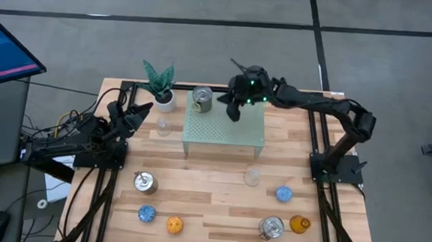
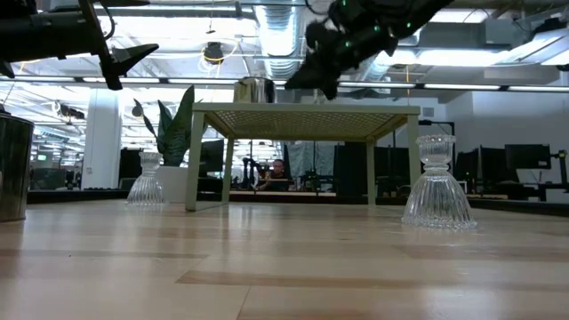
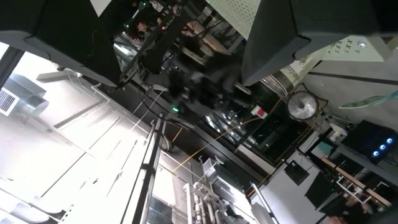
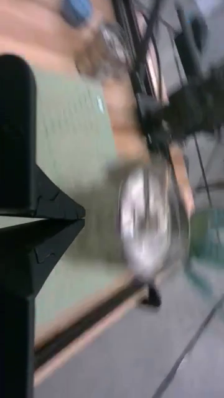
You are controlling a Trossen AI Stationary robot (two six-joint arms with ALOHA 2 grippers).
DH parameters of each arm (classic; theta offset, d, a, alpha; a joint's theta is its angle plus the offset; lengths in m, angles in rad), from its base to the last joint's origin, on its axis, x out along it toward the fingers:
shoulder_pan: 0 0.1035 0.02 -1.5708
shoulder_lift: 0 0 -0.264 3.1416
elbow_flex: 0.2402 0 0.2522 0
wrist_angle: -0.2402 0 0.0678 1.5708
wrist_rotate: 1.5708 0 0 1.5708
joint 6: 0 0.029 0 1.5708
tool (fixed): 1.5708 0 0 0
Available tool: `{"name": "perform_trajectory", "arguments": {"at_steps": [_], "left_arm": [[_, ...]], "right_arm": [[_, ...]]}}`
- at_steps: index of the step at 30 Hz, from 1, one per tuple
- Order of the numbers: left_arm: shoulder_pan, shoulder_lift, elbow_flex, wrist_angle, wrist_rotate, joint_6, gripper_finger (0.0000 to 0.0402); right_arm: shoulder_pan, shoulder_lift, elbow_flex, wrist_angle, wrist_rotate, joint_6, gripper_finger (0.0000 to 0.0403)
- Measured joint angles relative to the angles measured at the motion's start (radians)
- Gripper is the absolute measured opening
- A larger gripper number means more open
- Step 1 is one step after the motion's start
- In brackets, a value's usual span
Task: Pick & Place candle stick holders
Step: Put the top silver scented candle on the shelf
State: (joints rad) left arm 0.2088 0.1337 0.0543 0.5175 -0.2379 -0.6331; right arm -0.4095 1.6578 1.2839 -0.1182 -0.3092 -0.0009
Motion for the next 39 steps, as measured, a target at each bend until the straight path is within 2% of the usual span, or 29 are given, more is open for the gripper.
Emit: {"name": "perform_trajectory", "arguments": {"at_steps": [7, 20, 32, 39], "left_arm": [[0.0, 0.0, 0.0, 0.0, 0.0, 0.0, 0.0337], [0.0, 0.0, 0.0, 0.0, 0.0, 0.0, 0.0337], [0.0, 0.0, 0.0, 0.0, 0.0, 0.0, 0.0337], [0.0, 0.0, 0.0, 0.0, 0.0, 0.0, 0.0337]], "right_arm": [[0.104, 0.062, -0.001, 0.046, 0.027, -0.016, 0.0], [0.05, 0.216, 0.176, 0.003, 0.025, -0.114, 0.0], [0.035, 0.202, 0.194, -0.019, 0.036, -0.147, 0.0], [0.027, 0.143, 0.193, -0.143, 0.076, -0.161, 0.0]]}}
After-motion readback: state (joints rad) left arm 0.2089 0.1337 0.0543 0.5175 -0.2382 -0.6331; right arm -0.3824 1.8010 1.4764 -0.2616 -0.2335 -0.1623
